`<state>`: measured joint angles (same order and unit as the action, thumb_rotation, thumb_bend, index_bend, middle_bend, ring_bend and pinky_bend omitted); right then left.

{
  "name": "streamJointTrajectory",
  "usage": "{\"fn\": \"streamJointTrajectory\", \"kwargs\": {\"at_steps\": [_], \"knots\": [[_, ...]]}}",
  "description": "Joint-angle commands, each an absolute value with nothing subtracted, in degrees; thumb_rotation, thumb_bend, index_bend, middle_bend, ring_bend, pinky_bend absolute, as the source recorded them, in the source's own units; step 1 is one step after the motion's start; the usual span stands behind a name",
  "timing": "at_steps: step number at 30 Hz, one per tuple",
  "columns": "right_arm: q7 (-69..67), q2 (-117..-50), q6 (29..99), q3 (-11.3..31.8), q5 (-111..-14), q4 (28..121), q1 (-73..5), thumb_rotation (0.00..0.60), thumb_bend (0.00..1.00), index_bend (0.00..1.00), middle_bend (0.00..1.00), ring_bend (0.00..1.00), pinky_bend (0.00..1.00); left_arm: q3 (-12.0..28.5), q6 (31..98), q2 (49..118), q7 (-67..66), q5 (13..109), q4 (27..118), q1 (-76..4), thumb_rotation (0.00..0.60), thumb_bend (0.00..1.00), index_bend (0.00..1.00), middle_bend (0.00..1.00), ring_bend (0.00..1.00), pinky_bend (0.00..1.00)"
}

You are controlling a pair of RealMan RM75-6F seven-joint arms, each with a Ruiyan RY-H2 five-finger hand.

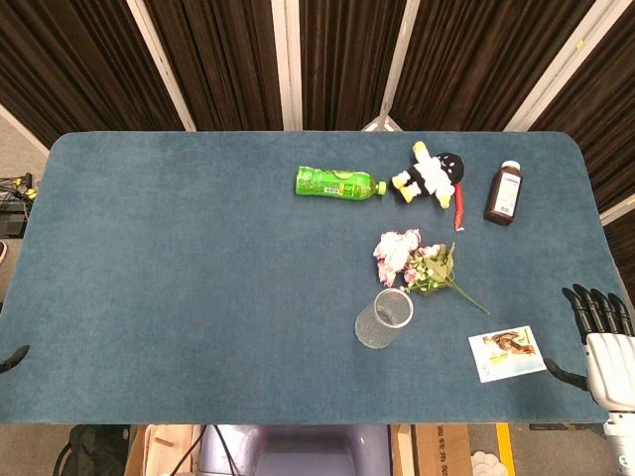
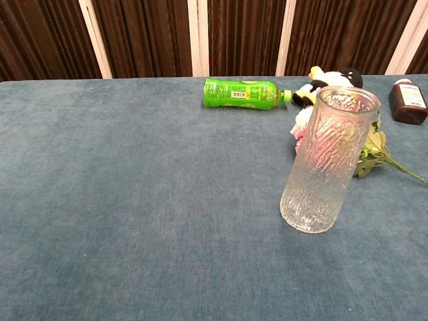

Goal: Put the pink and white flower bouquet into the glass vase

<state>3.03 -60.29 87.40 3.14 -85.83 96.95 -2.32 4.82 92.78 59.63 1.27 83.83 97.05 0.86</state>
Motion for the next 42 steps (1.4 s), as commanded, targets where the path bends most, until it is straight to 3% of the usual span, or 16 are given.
{"fn": "streamJointTrajectory", "kwargs": {"at_steps": [1, 13, 25, 36, 42], "knots": [[3.3, -60.3, 87.4, 2.9, -86.3, 96.9, -2.3, 0.6, 0.07, 0.09, 0.1, 0.05, 0.0, 4.8, 92.7, 59.6, 1.4, 83.9, 97.1, 0.8, 0.6, 0.18, 0.13, 0.0, 0.0, 0.0], [1.2, -60.9, 89.6, 3.1, -88.5, 95.9, -1.8, 0.6, 0.07, 0.09, 0.1, 0.05, 0.0, 4.7, 93.0, 60.2, 1.4, 85.1, 96.8, 0.6, 0.6, 0.17, 0.13, 0.0, 0.0, 0.0], [-5.2, -61.0, 85.2, 3.2, -84.9, 97.6, -2.6, 0.6, 0.07, 0.09, 0.1, 0.05, 0.0, 5.0, 96.5, 60.9, 5.2, 87.3, 95.0, 1.6, 0.6, 0.17, 0.13, 0.0, 0.0, 0.0], [0.5, -57.2, 58.7, 10.7, -65.0, 100.7, -17.9, 0.6, 0.07, 0.09, 0.06, 0.04, 0.0, 4.2, 95.2, 59.8, 5.4, 87.0, 96.9, 1.7, 0.6, 0.18, 0.13, 0.0, 0.0, 0.0], [7.1, -60.2, 52.6, 12.7, -54.3, 98.4, -24.5, 0.6, 0.07, 0.09, 0.04, 0.03, 0.0, 4.2, 94.9, 59.9, 4.4, 86.5, 97.1, 1.7, 0.6, 0.17, 0.13, 0.0, 0.0, 0.0]]}}
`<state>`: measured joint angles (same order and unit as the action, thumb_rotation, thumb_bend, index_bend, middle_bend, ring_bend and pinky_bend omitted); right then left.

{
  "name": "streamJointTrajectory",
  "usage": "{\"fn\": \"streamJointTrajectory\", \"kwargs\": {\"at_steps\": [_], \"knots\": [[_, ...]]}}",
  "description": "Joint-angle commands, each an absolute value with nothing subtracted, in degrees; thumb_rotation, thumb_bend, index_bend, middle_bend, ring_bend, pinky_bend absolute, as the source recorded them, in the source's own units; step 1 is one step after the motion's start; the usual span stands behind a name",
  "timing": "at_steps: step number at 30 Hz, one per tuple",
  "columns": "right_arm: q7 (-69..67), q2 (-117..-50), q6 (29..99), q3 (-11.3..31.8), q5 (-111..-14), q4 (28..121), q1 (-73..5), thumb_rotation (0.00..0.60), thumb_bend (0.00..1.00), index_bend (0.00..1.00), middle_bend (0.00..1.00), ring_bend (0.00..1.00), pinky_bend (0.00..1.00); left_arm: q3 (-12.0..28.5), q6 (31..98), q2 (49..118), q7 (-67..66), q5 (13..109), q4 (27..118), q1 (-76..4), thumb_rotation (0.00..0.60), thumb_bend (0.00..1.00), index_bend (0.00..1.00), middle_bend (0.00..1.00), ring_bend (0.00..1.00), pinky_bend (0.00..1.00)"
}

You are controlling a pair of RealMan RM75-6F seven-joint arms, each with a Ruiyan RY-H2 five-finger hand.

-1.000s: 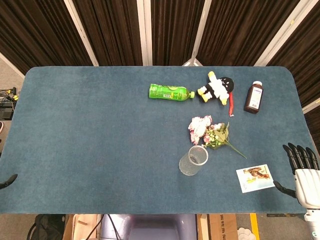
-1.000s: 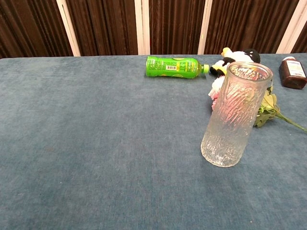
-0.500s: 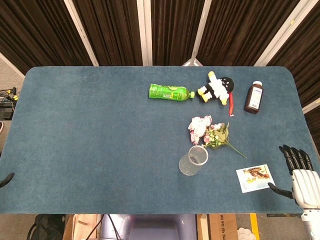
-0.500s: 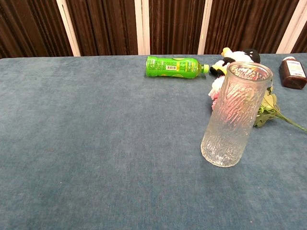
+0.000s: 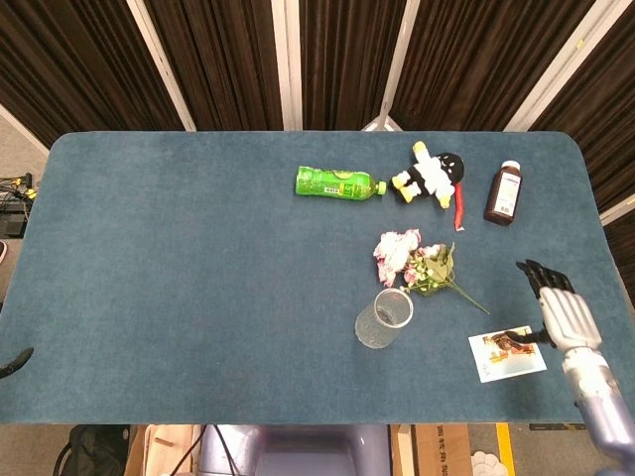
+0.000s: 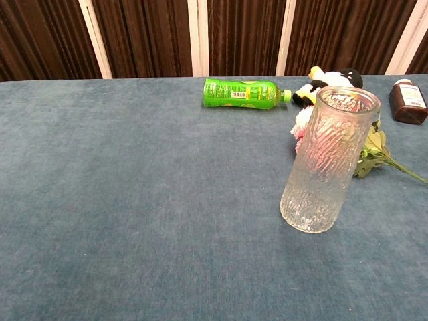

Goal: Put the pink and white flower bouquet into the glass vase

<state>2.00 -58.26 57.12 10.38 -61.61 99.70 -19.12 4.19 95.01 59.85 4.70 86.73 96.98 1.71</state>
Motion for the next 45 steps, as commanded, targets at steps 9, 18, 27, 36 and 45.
{"fn": "streamJointTrajectory", "kwargs": {"at_steps": [9, 18, 27, 36, 45], "knots": [[12.1, -66.0, 50.0, 14.3, -39.9, 96.6, -31.3, 0.6, 0.07, 0.09, 0.04, 0.02, 0.0, 4.3, 94.3, 59.9, 2.8, 85.4, 98.0, 1.8, 0.6, 0.17, 0.13, 0.0, 0.0, 0.0], [16.0, -71.4, 49.5, 14.2, -31.3, 93.7, -37.0, 0.6, 0.07, 0.09, 0.04, 0.02, 0.0, 4.2, 93.1, 59.7, 2.0, 84.7, 98.6, 1.6, 0.6, 0.17, 0.13, 0.0, 0.0, 0.0], [18.6, -77.3, 49.9, 14.4, -25.1, 88.9, -41.8, 0.6, 0.07, 0.09, 0.04, 0.02, 0.0, 4.5, 92.8, 59.8, 1.5, 83.7, 99.0, 1.5, 0.6, 0.18, 0.13, 0.0, 0.0, 0.0], [19.4, -82.2, 50.2, 14.9, -22.9, 83.5, -44.7, 0.6, 0.07, 0.09, 0.04, 0.02, 0.0, 5.0, 92.7, 60.2, 0.8, 83.0, 99.1, 1.3, 0.6, 0.18, 0.13, 0.0, 0.0, 0.0], [21.2, -85.5, 50.0, 14.8, -21.7, 79.5, -46.9, 0.6, 0.07, 0.09, 0.04, 0.02, 0.0, 5.3, 92.3, 60.8, -0.4, 82.2, 99.2, 1.0, 0.6, 0.18, 0.13, 0.0, 0.0, 0.0]]}}
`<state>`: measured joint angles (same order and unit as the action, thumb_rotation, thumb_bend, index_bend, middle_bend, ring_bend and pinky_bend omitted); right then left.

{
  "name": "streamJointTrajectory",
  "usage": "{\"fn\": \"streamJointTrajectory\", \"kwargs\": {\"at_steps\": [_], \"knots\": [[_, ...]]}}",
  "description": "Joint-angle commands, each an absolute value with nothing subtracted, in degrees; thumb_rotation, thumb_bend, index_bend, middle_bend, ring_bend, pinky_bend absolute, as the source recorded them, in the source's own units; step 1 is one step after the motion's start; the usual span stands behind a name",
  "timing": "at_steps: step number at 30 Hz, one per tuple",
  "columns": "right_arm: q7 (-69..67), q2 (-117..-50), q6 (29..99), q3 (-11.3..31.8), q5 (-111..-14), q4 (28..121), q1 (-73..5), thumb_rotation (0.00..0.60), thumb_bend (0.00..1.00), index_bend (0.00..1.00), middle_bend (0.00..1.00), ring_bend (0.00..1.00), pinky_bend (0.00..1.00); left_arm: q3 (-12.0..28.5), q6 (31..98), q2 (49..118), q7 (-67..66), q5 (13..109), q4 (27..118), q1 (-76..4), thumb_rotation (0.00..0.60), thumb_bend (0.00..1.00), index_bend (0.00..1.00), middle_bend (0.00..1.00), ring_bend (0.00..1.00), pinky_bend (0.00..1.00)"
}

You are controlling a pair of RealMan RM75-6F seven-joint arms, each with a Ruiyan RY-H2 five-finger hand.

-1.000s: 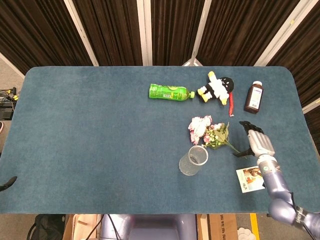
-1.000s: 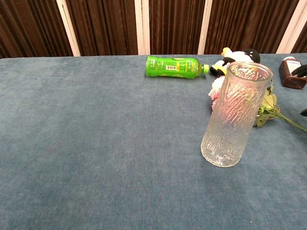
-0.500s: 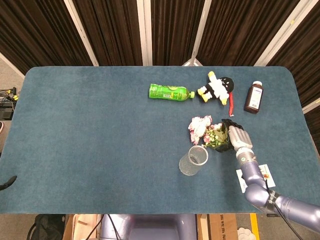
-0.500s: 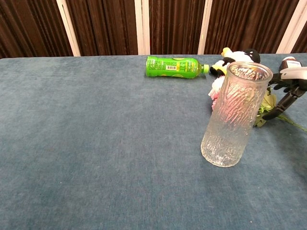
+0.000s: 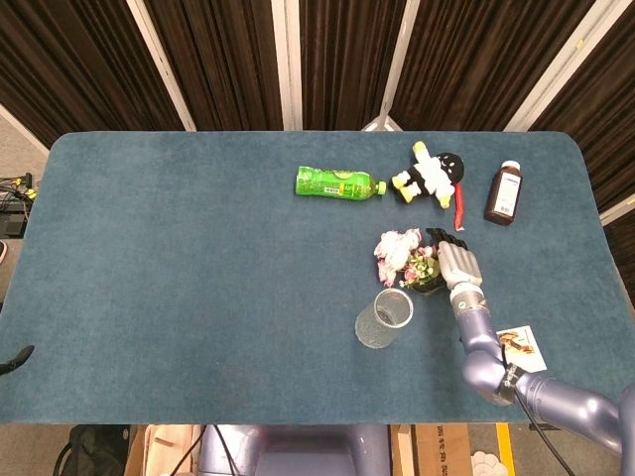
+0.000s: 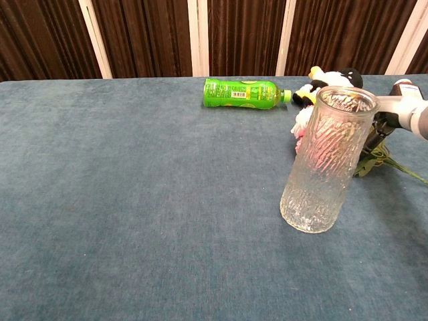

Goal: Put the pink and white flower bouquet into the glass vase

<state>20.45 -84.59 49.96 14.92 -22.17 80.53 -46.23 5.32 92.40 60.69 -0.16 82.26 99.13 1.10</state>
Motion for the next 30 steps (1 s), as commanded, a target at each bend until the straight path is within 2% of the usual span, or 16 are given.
{"fn": "streamJointTrajectory", "kwargs": {"at_steps": [1, 4, 6, 8, 14, 17, 22, 30], "knots": [[21.6, -85.9, 50.0, 14.8, -21.5, 79.0, -47.2, 0.6, 0.07, 0.09, 0.04, 0.02, 0.0, 5.3, 92.3, 60.8, -0.5, 82.2, 99.2, 1.0, 0.6, 0.18, 0.13, 0.0, 0.0, 0.0], [22.5, -87.0, 50.0, 14.6, -20.9, 77.9, -47.9, 0.6, 0.07, 0.09, 0.04, 0.05, 0.0, 5.4, 92.3, 60.9, -0.6, 82.1, 99.2, 1.0, 0.6, 0.17, 0.13, 0.0, 0.0, 0.0], [22.8, -87.8, 50.3, 14.7, -20.9, 77.2, -48.3, 0.6, 0.07, 0.13, 0.05, 0.08, 0.0, 5.4, 92.2, 60.9, -0.7, 82.0, 99.2, 1.0, 0.6, 0.18, 0.13, 0.0, 0.0, 0.0], [22.9, -88.6, 50.6, 15.0, -21.0, 76.6, -48.6, 0.6, 0.07, 0.19, 0.08, 0.14, 0.0, 5.4, 92.1, 61.0, -0.7, 81.9, 99.2, 0.9, 0.6, 0.18, 0.13, 0.0, 0.0, 0.0], [23.0, -91.2, 51.3, 15.4, -21.9, 75.0, -49.2, 0.6, 0.08, 0.26, 0.19, 0.24, 0.02, 5.6, 91.0, 61.1, -0.9, 81.2, 99.2, 0.5, 0.6, 0.18, 0.13, 0.0, 0.0, 0.0], [21.5, -92.9, 53.2, 16.7, -22.9, 73.8, -49.0, 0.6, 0.17, 0.33, 0.27, 0.32, 0.07, 5.6, 90.7, 61.0, -0.8, 81.1, 99.1, 0.4, 0.6, 0.18, 0.13, 0.0, 0.0, 0.0], [20.2, -94.2, 54.2, 17.7, -24.7, 72.6, -48.4, 0.6, 0.33, 0.39, 0.38, 0.43, 0.14, 5.6, 90.6, 60.9, -0.4, 81.0, 99.2, 0.3, 0.6, 0.18, 0.13, 0.0, 0.0, 0.0], [17.6, -91.2, 53.3, 20.6, -26.1, 76.2, -47.4, 0.6, 0.44, 0.44, 0.42, 0.5, 0.2, 5.8, 92.0, 61.6, 0.0, 82.0, 98.8, 0.5, 0.6, 0.18, 0.14, 0.0, 0.0, 0.0]]}}
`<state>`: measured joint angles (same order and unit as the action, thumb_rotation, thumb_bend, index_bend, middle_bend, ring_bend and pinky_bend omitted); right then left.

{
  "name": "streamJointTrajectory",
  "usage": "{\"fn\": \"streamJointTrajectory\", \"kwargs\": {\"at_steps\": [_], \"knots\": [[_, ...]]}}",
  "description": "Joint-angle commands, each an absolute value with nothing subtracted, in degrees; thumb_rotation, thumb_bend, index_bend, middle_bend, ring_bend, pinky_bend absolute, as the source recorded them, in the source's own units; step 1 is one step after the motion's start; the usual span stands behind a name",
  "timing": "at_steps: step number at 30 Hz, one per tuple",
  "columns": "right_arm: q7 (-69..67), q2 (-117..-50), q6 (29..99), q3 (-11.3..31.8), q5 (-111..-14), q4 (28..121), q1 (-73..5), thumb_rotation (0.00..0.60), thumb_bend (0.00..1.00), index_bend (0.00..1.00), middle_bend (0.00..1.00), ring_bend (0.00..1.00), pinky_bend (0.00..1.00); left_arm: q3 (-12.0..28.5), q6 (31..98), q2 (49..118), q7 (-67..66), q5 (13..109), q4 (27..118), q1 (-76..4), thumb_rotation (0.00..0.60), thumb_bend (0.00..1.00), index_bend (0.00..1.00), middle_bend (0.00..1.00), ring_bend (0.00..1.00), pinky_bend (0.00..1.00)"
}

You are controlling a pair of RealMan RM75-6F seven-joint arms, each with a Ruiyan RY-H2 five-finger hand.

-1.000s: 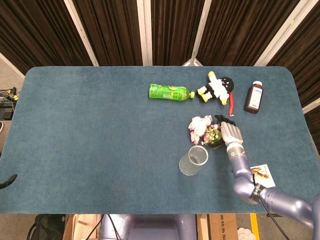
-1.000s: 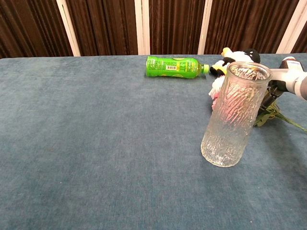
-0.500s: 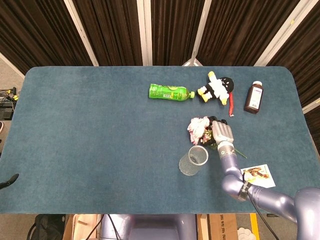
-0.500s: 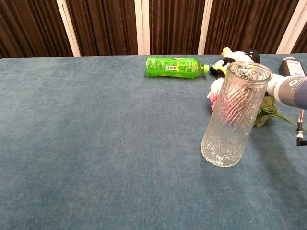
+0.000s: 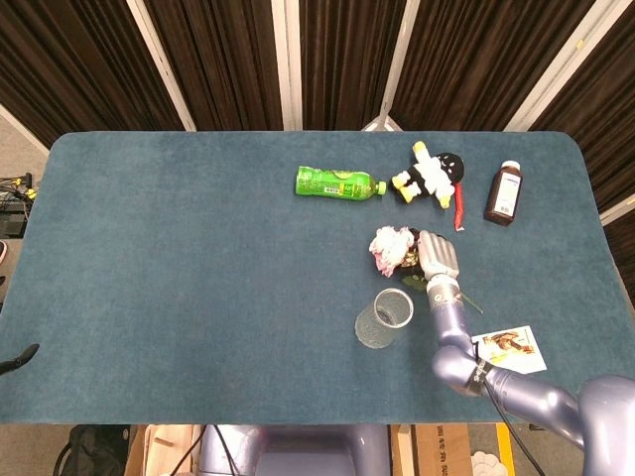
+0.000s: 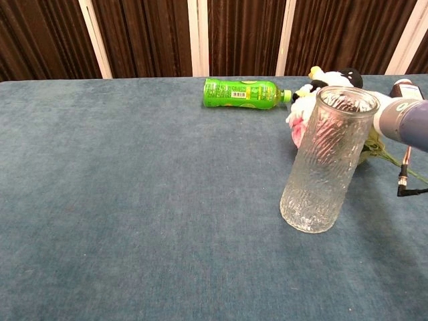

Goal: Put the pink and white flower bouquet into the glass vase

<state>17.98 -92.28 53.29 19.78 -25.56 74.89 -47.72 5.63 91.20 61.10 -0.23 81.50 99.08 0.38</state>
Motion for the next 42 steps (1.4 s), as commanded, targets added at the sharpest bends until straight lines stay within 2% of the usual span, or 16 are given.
{"fn": "streamJointTrajectory", "kwargs": {"at_steps": [1, 7, 16, 23, 32, 42], "knots": [[17.6, -90.6, 53.2, 20.8, -26.1, 76.9, -47.3, 0.6, 0.46, 0.45, 0.42, 0.51, 0.2, 5.9, 92.5, 61.8, 0.3, 82.2, 98.6, 0.6, 0.6, 0.18, 0.14, 0.0, 0.0, 0.0], [13.5, -85.6, 49.6, 25.0, -25.0, 82.5, -46.7, 0.6, 0.46, 0.45, 0.42, 0.51, 0.2, 6.1, 93.1, 62.0, 0.9, 82.1, 98.1, 0.9, 0.6, 0.18, 0.14, 0.0, 0.0, 0.0], [0.0, -76.3, 47.6, 36.2, -28.2, 92.7, -44.0, 0.6, 0.46, 0.46, 0.42, 0.51, 0.2, 6.7, 94.3, 63.1, 3.1, 84.1, 95.5, 0.4, 0.6, 0.17, 0.14, 0.0, 0.0, 0.0], [-9.8, -68.9, 48.2, 45.5, -23.2, 102.9, -41.8, 0.6, 0.46, 0.48, 0.42, 0.51, 0.2, 6.8, 94.5, 63.4, 4.7, 84.4, 94.4, 0.4, 0.6, 0.17, 0.14, 0.0, 0.0, 0.0], [-11.9, -62.8, 56.6, 50.8, -17.0, 113.5, -42.6, 0.6, 0.46, 0.48, 0.42, 0.51, 0.2, 6.9, 94.6, 63.6, 5.3, 84.5, 94.2, 0.3, 0.6, 0.17, 0.14, 0.0, 0.0, 0.0], [-14.7, -56.3, 60.2, 53.2, -14.9, 126.0, -39.2, 0.6, 0.47, 0.48, 0.42, 0.51, 0.2, 7.0, 95.1, 63.1, 7.2, 84.7, 94.2, 0.5, 0.6, 0.17, 0.14, 0.0, 0.0, 0.0]]}}
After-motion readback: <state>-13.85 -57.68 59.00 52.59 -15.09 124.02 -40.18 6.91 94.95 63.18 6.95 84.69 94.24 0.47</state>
